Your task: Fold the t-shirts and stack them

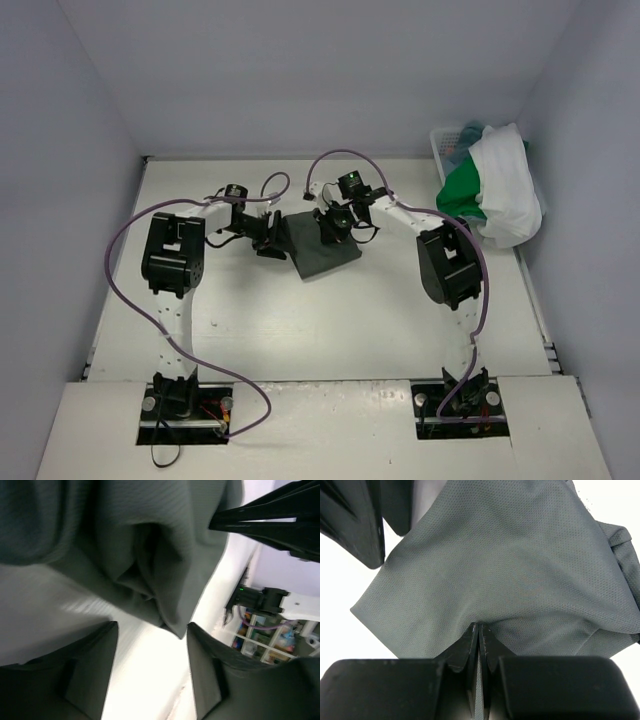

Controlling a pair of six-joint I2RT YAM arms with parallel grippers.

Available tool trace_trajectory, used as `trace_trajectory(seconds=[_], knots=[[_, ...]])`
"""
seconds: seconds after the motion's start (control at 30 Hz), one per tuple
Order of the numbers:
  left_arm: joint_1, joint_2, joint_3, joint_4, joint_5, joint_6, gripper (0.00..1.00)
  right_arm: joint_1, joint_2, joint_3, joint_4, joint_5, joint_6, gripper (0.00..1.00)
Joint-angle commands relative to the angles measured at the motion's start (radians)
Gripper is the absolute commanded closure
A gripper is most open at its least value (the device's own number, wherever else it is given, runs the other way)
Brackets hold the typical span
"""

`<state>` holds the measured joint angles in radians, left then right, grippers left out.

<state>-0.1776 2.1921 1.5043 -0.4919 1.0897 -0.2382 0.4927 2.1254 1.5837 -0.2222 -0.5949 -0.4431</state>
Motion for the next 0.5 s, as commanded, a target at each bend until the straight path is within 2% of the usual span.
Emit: trace_trajectory(seconds=[0.0, 0.3, 0.47], knots=[[-0.016, 0.020, -0.007, 0.075, -0.013, -0.018, 0.46, 0.010, -0.012, 0.007, 0.003, -0.006, -0.008, 1.00], [-0.037, 0.069, -0.004, 0.114, -0.073, -0.067, 0.41, 0.026, 0.002, 0.018, -0.011, 0.017, 0.000, 1.00], [-0.056, 0.052, -0.024, 0.122, -0.193, -0.092, 0.41, 0.030, 0.002, 0.025, -0.017, 0.023, 0.004, 1.00]])
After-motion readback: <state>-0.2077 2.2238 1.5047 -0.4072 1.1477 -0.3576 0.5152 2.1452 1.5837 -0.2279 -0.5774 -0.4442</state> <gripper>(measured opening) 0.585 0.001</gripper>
